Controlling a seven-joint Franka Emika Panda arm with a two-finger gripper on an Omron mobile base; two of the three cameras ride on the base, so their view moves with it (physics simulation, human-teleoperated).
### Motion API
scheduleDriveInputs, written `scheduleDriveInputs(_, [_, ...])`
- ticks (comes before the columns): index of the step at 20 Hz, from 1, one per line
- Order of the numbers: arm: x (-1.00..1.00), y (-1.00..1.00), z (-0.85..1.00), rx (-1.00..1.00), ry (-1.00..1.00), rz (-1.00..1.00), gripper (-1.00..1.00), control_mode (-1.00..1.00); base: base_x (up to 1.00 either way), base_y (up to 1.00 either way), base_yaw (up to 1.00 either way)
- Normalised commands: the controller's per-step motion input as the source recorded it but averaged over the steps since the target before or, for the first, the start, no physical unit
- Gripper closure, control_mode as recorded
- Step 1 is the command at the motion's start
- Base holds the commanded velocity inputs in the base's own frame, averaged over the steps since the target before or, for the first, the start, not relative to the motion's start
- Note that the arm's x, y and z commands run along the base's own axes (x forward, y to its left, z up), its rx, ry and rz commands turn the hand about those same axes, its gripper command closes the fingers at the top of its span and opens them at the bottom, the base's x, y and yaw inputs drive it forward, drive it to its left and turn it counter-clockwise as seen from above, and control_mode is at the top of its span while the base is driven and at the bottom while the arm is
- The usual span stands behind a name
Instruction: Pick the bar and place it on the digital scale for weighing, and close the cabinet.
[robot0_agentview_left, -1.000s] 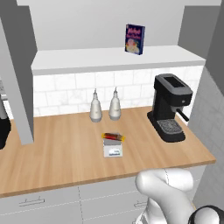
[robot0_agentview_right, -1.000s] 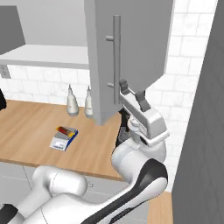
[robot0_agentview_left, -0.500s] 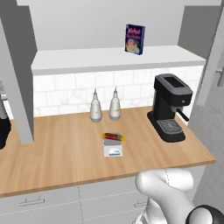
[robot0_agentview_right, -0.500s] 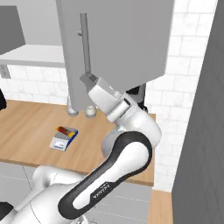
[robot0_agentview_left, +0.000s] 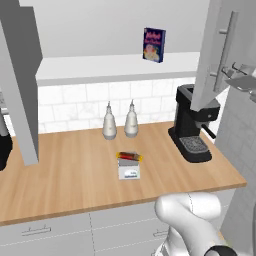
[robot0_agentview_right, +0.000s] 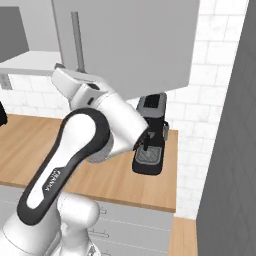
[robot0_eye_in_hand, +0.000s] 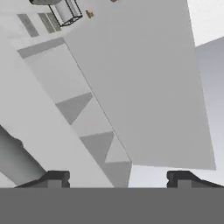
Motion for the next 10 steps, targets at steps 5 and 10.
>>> scheduleDriveInputs(5, [0.99,0.85,-0.01,-0.14,0.02,-0.35,-1.00,-1.00,0.00,0.00,0.00])
scheduleDriveInputs(10, [0.98,0.42,-0.06,-0.14,0.03,-0.31,-1.00,-1.00,0.00,0.00,0.00])
